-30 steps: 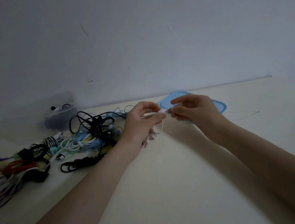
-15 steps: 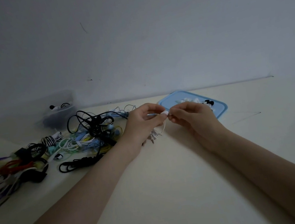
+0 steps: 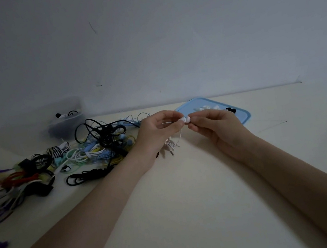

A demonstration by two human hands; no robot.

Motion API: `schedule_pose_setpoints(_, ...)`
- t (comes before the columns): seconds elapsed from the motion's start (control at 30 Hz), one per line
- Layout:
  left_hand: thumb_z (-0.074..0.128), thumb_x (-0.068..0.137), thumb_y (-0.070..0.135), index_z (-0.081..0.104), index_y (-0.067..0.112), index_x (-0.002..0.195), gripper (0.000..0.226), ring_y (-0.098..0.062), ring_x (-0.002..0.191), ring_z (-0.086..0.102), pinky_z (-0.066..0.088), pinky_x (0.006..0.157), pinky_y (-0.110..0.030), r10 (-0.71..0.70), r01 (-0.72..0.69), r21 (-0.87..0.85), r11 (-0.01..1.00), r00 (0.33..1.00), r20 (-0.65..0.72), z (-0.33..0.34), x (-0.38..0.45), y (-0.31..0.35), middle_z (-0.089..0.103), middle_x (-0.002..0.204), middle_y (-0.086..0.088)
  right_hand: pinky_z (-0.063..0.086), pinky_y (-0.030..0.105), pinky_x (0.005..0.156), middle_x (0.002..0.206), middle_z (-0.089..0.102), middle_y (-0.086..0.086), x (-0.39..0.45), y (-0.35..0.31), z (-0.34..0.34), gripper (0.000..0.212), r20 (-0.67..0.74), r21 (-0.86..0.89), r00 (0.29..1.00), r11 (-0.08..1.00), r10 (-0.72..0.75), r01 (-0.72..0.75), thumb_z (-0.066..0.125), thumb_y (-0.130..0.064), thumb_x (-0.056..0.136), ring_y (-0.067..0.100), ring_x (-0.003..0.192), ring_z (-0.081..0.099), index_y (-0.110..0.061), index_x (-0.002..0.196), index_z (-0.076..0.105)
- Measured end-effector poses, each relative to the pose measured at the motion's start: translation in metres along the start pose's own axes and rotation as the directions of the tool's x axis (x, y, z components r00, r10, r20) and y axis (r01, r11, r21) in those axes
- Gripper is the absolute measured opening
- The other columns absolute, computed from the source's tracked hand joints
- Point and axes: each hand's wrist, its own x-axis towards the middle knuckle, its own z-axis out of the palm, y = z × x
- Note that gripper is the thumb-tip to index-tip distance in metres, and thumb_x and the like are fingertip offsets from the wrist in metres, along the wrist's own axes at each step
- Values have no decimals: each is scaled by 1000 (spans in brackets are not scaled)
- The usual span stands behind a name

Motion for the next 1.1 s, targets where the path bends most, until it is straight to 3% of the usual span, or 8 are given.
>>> schedule_pose_setpoints(0.2, 67, 79, -1, 68, 12, 84, 14, 3, 69, 64, 46, 64, -10, 1, -1, -14, 1000, 1000, 26, -1, 1, 5, 71, 70, 12, 54, 16, 70, 74, 71, 5, -1, -3, -1, 10, 26, 36, 999, 999, 23, -23, 58, 4, 80, 10, 69, 68, 7, 86, 65)
schedule_pose_setpoints(0.37, 68, 79, 3, 68, 16, 83, 14, 3, 55, 59, 40, 55, -24, -20, 19, 8, 1000, 999, 43, 0, -2, 9, 70, 69, 14, 53, 13, 66, 73, 71, 5, -3, -4, -1, 9, 22, 84, 998, 995, 52, -54, 55, 5, 83, 9, 70, 69, 5, 84, 64)
schedule_pose_setpoints(0.5, 69, 79, 4, 69, 16, 83, 13, 2, 69, 65, 48, 55, -18, 2, -4, 35, 999, 997, 72, -1, -1, 11, 72, 72, 11, 53, 13, 62, 72, 71, 6, -3, -4, -2, 14, 25, 111, 996, 990, 86, -88, 54, 5, 83, 9, 68, 69, 4, 77, 66)
schedule_pose_setpoints(0.6, 70, 78, 7, 70, 17, 83, 12, 0, 72, 65, 52, 56, -25, -14, 11, 42, 999, 996, 86, -2, 0, 11, 72, 73, 10, 52, 12, 61, 72, 71, 6, -2, -5, -3, 19, 40, 118, 994, 988, 99, -103, 53, 4, 84, 9, 67, 69, 2, 72, 68)
schedule_pose_setpoints(0.77, 69, 78, 3, 69, 9, 88, 11, 1, 65, 64, 51, 59, -17, -61, 60, 12, 998, 987, 147, -4, -1, 14, 70, 68, 9, 51, 11, 61, 70, 69, 3, -2, -4, -5, 10, 79, 58, 991, 992, 110, -114, 59, -3, 74, 5, 66, 67, -1, 72, 68)
schedule_pose_setpoints(0.9, 67, 79, -2, 67, 0, 93, 14, 2, 58, 62, 45, 53, -8, -67, 68, 0, 998, 985, 156, -4, -2, 15, 68, 62, 10, 51, 10, 60, 68, 69, 2, -1, -4, -5, 13, 72, 28, 990, 992, 120, -123, 53, 2, 84, 5, 64, 66, 1, 77, 65)
schedule_pose_setpoints(1.03, 69, 79, 5, 70, 19, 78, 14, -1, 68, 65, 47, 56, -19, -66, 67, -8, 998, 993, 97, -4, -1, 8, 71, 71, 9, 53, 12, 61, 73, 72, 7, -1, -4, -3, 30, 51, 91, 992, 989, 114, -118, 50, 4, 87, 9, 68, 70, 0, 66, 71)
schedule_pose_setpoints(1.1, 69, 79, 8, 69, 20, 79, 11, -1, 65, 63, 46, 57, -22, -83, 84, -19, 996, 993, 80, -4, -2, 7, 70, 70, 10, 54, 13, 63, 75, 73, 7, -1, -4, -2, 30, 53, 96, 992, 989, 112, -116, 51, 3, 85, 9, 71, 70, -1, 66, 73)
